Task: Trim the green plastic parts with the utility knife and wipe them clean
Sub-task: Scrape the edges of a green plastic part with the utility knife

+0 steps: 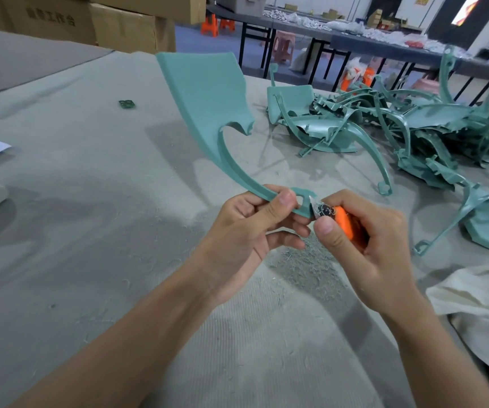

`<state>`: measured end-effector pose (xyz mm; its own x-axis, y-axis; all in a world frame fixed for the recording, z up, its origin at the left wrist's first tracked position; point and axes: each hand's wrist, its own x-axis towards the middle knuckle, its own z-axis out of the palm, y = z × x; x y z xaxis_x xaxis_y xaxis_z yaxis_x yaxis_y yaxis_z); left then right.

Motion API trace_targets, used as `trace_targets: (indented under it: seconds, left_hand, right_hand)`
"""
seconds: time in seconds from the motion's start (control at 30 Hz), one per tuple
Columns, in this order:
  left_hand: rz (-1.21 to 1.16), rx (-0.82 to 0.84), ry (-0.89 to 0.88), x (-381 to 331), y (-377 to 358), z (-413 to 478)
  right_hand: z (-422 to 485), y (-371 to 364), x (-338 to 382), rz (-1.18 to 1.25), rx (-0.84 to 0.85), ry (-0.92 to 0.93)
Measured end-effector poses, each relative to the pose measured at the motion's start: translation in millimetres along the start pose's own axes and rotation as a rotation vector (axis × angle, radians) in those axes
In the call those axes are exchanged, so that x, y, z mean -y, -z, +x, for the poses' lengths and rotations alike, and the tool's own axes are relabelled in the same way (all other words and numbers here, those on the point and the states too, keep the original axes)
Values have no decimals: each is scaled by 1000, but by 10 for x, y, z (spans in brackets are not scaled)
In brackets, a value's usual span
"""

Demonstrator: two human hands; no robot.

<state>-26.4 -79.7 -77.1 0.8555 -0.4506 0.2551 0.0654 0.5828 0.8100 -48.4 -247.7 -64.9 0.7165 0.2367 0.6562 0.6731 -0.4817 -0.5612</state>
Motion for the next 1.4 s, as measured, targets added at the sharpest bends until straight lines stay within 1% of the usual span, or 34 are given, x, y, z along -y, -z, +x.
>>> trace_targets:
  seconds: [0.13, 0.37, 0.77, 0.87, 1.0, 1.27, 1.33, 1.4]
  left_hand:
    - [-21, -9, 8, -3, 0, 1]
    - [-99, 23, 44, -6, -3, -16]
    - [-223, -4, 137, -5, 22, -37]
    - [-221, -11, 157, -12, 32, -24]
    - [-195, -40, 139, -3, 60, -5]
    - [-161, -114, 88, -9, 71, 27]
    - [-140, -106, 68, -4, 52, 10]
    - [-99, -40, 42, 15, 1, -14]
  right_hand:
    - [-5, -10, -18, -23, -12, -20]
    - [-18, -50, -4, 63, -5, -25]
    - [-13, -93, 37, 21, -10, -36]
    - [-20, -93, 17, 16, -8, -73]
    - [-28, -108, -7, -14, -13, -114]
    - [-16, -244, 28, 95, -82, -223]
    - [1, -255, 0, 111, -116, -298]
    - [35, -176, -83, 126, -202, -428]
